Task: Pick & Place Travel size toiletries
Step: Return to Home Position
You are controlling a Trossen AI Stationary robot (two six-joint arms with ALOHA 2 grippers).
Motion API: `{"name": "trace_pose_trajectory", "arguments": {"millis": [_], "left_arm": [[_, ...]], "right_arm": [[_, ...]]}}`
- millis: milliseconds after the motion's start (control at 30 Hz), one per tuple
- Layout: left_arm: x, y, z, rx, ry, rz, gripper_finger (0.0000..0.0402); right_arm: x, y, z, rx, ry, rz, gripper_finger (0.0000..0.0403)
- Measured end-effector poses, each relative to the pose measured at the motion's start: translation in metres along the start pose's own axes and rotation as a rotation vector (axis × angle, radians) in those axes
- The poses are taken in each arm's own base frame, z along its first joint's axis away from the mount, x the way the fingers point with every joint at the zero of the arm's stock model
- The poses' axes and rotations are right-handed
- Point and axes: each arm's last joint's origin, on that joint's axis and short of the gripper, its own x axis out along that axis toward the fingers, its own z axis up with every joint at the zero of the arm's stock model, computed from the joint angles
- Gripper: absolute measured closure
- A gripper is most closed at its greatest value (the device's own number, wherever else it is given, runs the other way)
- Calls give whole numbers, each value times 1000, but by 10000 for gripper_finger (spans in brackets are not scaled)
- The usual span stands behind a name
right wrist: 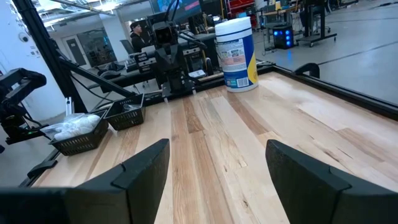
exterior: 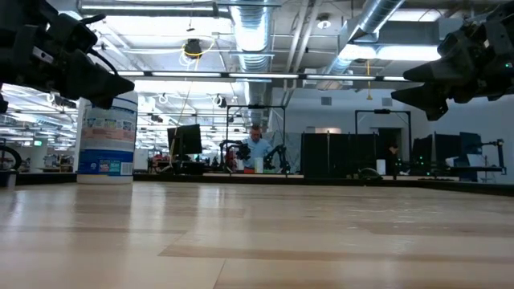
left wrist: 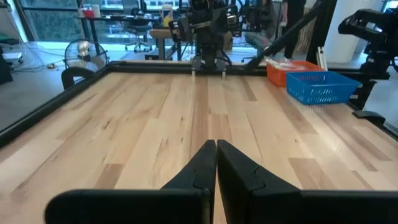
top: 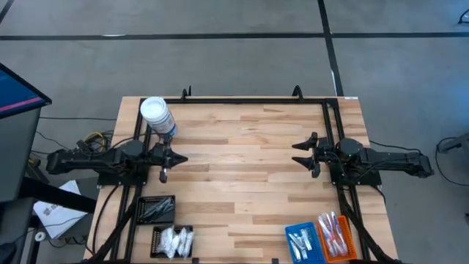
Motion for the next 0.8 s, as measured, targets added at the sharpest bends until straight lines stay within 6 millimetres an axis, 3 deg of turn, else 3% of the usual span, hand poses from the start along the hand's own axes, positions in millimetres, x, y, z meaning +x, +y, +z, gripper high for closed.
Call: {"name": "trace_pose_trajectory", "arguments": {"millis": [800], "left_arm": [[3,0,-3,0,39,1,394]], "right_arm": [[0,0,0,0,0,0,143]]}}
